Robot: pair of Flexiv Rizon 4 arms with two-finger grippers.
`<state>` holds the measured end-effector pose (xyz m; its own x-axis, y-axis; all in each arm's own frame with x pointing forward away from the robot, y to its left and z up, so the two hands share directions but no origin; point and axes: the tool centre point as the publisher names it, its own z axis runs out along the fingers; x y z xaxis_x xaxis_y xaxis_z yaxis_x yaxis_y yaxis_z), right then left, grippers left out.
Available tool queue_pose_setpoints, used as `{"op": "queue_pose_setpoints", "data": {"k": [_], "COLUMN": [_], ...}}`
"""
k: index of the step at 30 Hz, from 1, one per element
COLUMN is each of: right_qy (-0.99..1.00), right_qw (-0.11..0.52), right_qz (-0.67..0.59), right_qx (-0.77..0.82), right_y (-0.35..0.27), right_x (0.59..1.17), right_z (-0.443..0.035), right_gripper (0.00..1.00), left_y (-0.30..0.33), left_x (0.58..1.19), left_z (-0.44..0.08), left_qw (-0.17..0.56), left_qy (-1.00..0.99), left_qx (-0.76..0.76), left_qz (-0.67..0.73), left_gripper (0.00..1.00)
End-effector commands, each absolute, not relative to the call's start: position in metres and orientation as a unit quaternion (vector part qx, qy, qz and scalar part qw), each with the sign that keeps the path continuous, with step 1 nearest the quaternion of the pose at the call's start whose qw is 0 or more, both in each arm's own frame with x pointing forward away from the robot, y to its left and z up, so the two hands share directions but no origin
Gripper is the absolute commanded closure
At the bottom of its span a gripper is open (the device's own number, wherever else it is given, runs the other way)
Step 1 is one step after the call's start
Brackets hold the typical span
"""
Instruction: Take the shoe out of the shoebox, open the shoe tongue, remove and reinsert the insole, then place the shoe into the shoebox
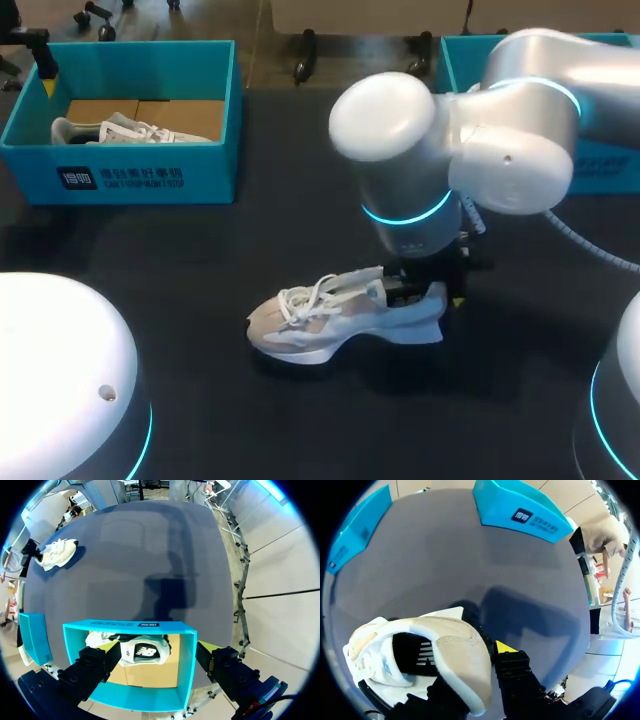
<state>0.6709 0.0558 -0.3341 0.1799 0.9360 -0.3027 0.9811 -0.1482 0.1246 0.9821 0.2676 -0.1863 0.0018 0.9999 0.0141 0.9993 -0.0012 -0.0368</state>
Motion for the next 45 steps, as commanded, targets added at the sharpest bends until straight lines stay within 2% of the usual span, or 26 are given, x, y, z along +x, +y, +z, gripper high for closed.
{"op": "queue_pose_setpoints", "data": {"k": [1, 15, 45], "right_qy": [0.638, 0.635, 0.651], "right_qw": [0.146, 0.15, 0.119], "right_qz": [-0.079, -0.097, -0.086], "right_qx": [0.752, 0.752, 0.745], "right_y": [0.06, 0.063, 0.081], "right_x": [0.672, 0.673, 0.661], "right_z": [-0.343, -0.355, -0.382], "right_gripper": [1.0, 1.0, 1.0], "left_y": [0.268, 0.268, 0.268], "left_x": [0.982, 0.982, 0.982], "left_z": [-0.186, -0.186, -0.186], "left_qw": [0.019, 0.019, 0.019], "left_qy": [-0.706, -0.706, -0.706], "left_qx": [-0.708, -0.708, -0.708], "left_qz": [0.007, 0.007, 0.007], "left_gripper": [0.0, 0.0, 0.0]}}
